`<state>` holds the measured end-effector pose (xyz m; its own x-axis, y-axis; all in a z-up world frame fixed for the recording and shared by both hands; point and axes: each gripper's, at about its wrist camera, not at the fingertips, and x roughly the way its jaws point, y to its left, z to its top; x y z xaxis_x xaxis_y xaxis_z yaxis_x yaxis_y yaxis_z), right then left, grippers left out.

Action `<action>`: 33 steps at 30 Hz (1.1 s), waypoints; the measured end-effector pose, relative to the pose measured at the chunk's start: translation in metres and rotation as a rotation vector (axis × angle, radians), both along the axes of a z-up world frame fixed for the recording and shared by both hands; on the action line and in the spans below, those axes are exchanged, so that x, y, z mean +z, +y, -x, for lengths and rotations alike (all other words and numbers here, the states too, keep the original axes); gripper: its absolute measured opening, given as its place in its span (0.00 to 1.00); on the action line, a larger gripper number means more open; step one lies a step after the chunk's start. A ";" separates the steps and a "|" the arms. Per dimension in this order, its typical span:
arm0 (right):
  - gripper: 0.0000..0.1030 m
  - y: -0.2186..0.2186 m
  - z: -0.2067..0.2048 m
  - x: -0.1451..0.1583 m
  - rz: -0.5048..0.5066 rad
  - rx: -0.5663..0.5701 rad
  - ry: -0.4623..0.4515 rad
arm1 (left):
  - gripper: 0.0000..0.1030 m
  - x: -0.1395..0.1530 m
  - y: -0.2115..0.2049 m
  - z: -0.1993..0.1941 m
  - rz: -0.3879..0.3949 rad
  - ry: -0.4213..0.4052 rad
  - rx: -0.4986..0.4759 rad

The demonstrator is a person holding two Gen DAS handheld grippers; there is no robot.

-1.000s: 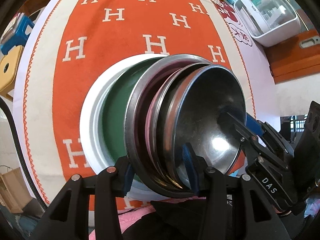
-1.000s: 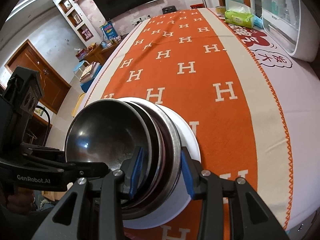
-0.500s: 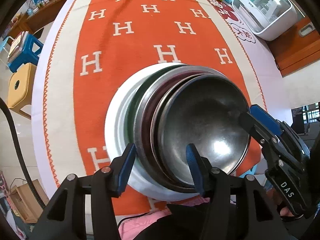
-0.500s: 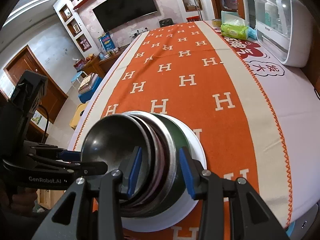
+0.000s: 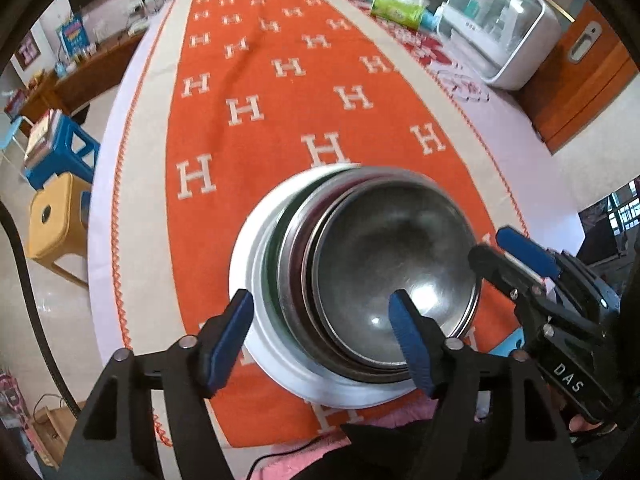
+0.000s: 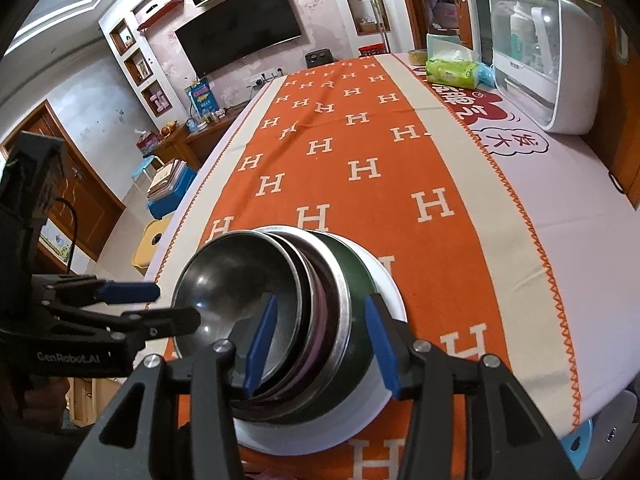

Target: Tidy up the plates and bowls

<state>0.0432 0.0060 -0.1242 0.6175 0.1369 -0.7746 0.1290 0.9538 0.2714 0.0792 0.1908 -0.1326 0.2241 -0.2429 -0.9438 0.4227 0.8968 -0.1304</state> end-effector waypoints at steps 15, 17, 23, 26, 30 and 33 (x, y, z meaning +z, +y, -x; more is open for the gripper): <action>0.64 -0.016 0.030 0.071 0.181 0.048 -0.065 | 0.80 0.075 -0.007 0.028 0.021 -0.209 0.064; 0.65 -0.022 0.037 0.081 0.198 0.066 -0.049 | 0.80 0.085 -0.014 0.035 0.030 -0.218 0.072; 0.74 -0.037 0.062 0.102 0.235 0.057 0.065 | 0.94 0.118 -0.030 0.068 0.047 -0.290 0.112; 0.75 -0.051 0.076 0.107 0.148 0.025 0.119 | 0.99 0.132 -0.035 0.089 0.025 -0.353 0.146; 0.76 -0.054 0.090 0.112 0.101 0.034 0.104 | 0.99 0.134 -0.036 0.108 0.013 -0.358 0.212; 0.77 -0.052 0.100 0.116 0.118 0.015 0.065 | 0.99 0.132 -0.038 0.125 -0.022 -0.376 0.267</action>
